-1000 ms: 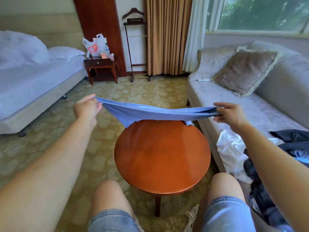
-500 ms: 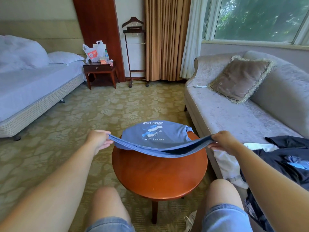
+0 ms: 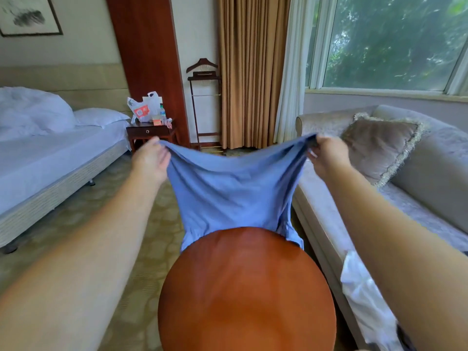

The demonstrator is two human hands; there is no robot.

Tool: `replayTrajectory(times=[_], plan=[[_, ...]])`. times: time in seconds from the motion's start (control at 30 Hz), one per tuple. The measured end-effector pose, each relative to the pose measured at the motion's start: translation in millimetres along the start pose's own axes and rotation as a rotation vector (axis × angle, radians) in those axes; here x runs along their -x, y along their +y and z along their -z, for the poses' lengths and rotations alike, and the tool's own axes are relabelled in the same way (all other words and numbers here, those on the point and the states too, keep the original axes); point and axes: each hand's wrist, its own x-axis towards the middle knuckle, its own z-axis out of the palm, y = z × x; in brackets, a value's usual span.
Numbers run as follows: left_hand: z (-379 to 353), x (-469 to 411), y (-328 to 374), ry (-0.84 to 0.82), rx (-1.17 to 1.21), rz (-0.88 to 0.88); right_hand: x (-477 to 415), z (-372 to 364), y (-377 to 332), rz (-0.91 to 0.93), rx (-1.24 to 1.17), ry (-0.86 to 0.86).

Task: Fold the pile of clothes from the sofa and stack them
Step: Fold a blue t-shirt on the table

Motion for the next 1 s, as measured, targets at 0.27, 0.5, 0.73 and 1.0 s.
replayTrajectory(times=[0.27,0.5,0.73,1.0], plan=[[50,18,-10,0.052,-0.423,0.015,24,69,16,-0.013,0.515,0.163],[46,39,5,0.029,-0.424,-0.015,24,76,-13,0.187,0.545,0.201],[87,57,1,0.122,-0.584,-0.091,47,100,9,0.029,0.734,-0.063],[139,95,1,0.076,-0.797,-0.094,103,106,7,0.007,0.731,-0.21]])
